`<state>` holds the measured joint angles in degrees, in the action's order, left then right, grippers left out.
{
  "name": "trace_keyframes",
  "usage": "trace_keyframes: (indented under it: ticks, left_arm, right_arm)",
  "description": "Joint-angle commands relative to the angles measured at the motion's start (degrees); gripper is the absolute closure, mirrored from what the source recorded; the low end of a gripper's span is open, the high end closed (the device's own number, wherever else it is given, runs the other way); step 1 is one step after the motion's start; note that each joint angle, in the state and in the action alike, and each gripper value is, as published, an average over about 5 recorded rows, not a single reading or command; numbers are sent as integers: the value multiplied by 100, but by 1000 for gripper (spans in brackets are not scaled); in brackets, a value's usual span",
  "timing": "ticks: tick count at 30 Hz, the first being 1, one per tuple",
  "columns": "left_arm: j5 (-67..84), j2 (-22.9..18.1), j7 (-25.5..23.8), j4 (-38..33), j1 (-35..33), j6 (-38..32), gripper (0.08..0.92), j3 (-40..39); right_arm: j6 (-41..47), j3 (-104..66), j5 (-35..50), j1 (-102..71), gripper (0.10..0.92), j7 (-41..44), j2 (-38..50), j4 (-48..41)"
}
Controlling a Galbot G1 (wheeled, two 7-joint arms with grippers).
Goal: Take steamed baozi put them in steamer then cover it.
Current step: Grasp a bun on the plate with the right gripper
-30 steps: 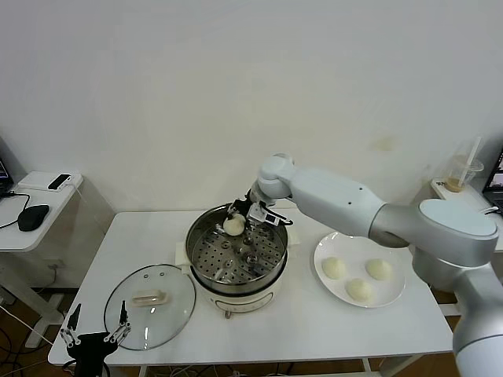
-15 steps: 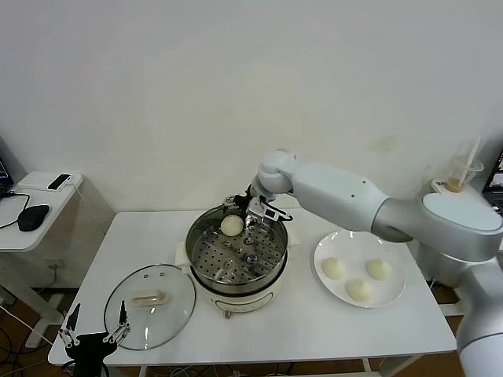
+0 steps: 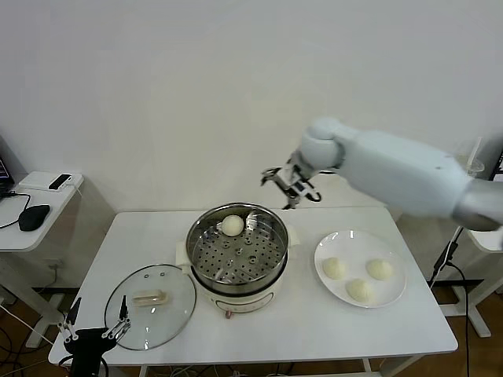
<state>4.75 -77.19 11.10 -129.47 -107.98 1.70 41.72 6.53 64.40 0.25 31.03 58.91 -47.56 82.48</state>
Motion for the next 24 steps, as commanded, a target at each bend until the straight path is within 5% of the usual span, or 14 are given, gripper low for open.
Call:
trace_keyframes:
  ticks: [1, 12, 24]
  left_arm:
    - [93, 29, -3, -80, 8, 52, 177, -12]
    - [55, 75, -23, -170, -34, 46, 177, -18]
    - [33, 37, -32, -187, -107, 43, 177, 163]
  right_arm:
    - [999, -90, 201, -392, 203, 303, 2291, 1280]
    - [1013, -1963, -417, -3225, 203, 53, 2250, 796]
    - [967, -2096, -667, -3508, 203, 71, 1025, -371]
